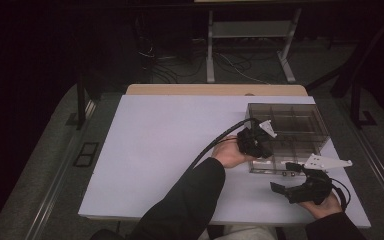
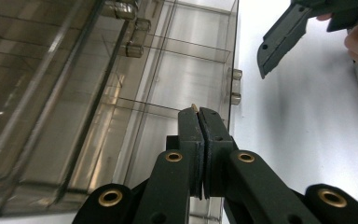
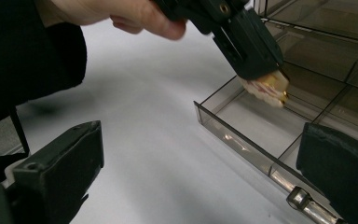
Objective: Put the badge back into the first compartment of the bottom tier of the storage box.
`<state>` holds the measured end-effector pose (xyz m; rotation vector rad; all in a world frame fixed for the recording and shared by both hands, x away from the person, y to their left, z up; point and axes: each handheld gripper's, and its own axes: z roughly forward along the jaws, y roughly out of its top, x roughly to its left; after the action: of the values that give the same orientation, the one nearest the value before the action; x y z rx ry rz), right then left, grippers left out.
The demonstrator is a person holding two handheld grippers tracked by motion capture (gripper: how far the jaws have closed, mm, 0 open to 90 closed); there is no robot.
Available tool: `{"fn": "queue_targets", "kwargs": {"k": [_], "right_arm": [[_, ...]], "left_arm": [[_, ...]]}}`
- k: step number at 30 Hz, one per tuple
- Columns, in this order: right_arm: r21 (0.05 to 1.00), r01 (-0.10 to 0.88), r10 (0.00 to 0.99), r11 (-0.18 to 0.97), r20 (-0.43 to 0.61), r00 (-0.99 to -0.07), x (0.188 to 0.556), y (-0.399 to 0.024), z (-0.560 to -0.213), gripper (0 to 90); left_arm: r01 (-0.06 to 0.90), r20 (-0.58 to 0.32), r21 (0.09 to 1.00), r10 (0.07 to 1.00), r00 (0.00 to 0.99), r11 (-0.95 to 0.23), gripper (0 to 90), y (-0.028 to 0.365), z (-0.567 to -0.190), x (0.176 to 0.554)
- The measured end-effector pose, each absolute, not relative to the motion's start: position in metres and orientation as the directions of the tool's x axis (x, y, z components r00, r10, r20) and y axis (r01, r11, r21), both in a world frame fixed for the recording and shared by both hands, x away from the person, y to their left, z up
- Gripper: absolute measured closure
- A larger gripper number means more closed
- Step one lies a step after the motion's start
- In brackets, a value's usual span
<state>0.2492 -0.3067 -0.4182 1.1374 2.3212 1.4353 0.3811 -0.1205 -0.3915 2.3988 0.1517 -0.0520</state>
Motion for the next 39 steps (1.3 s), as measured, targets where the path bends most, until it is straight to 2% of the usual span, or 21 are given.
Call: {"fn": "queue_targets", "kwargs": {"k": [9, 13, 24, 30, 34, 39], "right_arm": [[0.825, 0.511, 0.687, 0.242, 0.226, -0.691, 0.25, -0.307, -0.418, 0.3], [0.826, 0.509, 0.686, 0.241, 0.227, -0.692, 0.25, -0.307, -0.418, 0.3], [0.825, 0.51, 0.687, 0.241, 0.226, -0.69, 0.249, -0.307, -0.418, 0.3], [0.824, 0.512, 0.688, 0.242, 0.226, -0.69, 0.249, -0.307, -0.418, 0.3], [0.823, 0.514, 0.688, 0.242, 0.228, -0.689, 0.249, -0.306, -0.418, 0.3], [0.821, 0.516, 0.688, 0.242, 0.23, -0.688, 0.249, -0.307, -0.418, 0.3]], "left_arm": [[0.12, -0.075, 0.659, 0.094, 0.993, -0.742, 88.2, -0.129, -0.407, 0.383], [0.121, -0.077, 0.656, 0.094, 0.993, -0.745, 85.2, -0.129, -0.407, 0.383], [0.147, -0.123, 0.67, 0.087, 0.989, -0.728, 51.0, -0.116, -0.388, 0.381], [0.128, -0.133, 0.679, 0.05, 0.99, -0.723, 30.5, -0.107, -0.373, 0.377], [0.122, -0.114, 0.687, 0.059, 0.992, -0.717, 16.4, -0.101, -0.367, 0.373], [0.17, -0.146, 0.719, 0.093, 0.985, -0.674, 4.3, -0.084, -0.363, 0.372]]}}
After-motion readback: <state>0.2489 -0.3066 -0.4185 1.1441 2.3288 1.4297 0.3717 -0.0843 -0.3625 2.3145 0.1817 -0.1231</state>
